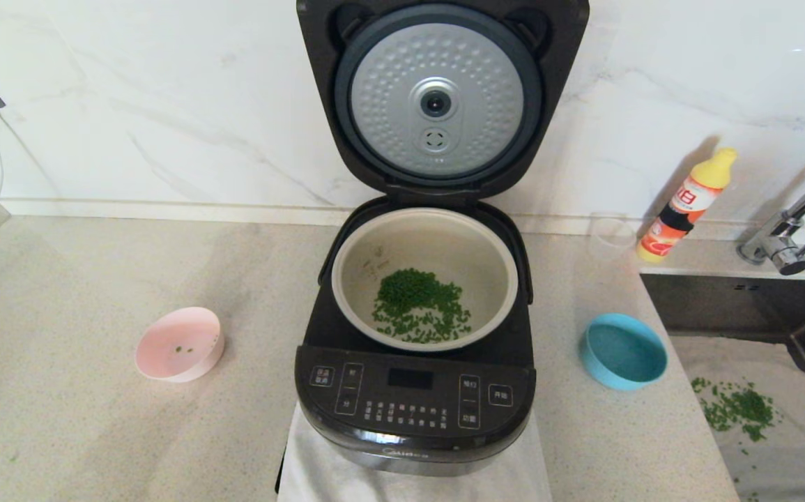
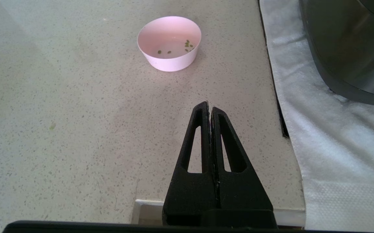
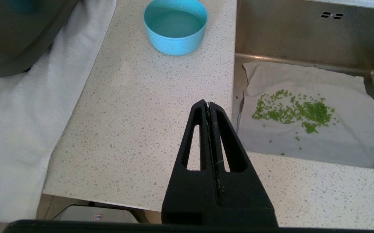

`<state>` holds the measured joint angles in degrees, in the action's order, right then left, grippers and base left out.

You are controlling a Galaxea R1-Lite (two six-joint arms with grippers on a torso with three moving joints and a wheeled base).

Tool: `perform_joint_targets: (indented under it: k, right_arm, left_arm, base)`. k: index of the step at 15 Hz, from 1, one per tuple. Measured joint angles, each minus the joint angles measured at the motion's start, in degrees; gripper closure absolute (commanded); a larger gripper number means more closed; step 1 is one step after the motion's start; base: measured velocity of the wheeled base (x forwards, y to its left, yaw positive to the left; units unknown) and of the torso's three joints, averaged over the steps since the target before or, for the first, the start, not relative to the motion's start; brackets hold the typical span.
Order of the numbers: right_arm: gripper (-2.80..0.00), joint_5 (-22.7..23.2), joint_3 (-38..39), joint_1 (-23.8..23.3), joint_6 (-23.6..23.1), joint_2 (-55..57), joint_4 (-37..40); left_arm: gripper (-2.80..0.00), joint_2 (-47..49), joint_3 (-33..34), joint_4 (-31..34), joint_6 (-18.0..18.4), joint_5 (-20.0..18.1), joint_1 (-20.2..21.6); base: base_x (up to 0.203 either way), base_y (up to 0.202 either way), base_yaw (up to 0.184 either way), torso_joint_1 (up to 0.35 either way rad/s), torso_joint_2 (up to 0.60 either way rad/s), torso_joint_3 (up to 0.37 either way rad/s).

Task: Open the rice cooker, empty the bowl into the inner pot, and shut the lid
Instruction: Pick up the bowl on the table

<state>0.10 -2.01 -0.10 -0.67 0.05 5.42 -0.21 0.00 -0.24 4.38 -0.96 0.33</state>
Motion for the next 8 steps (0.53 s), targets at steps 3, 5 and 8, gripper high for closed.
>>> perform_joint_targets:
  k: [3, 5, 8]
  right_arm:
    - [0.0, -0.17, -0.02, 0.0, -0.07, -0.02, 0.05]
    - [0.0, -0.43, -0.25, 0.0, -0.01, -0.02, 0.46]
    - [0.0, -2.43, -6.08, 0.02, 0.32, 1.81, 2.62]
  left_arm:
    - [0.0, 0.0, 0.0, 0.06, -0.02, 0.0, 0.0]
    - [0.0, 0.0, 0.0, 0.03, 0.0, 0.0, 0.0]
    - [0.0, 0.0, 0.0, 0.0, -0.02, 0.02, -0.02]
  base:
    - [0.0, 0.0, 0.0, 0.0, 0.0, 0.0]
    - [0.0, 0.0, 0.0, 0.0, 0.0, 0.0]
    - [0.0, 0.0, 0.0, 0.0, 0.0, 0.0]
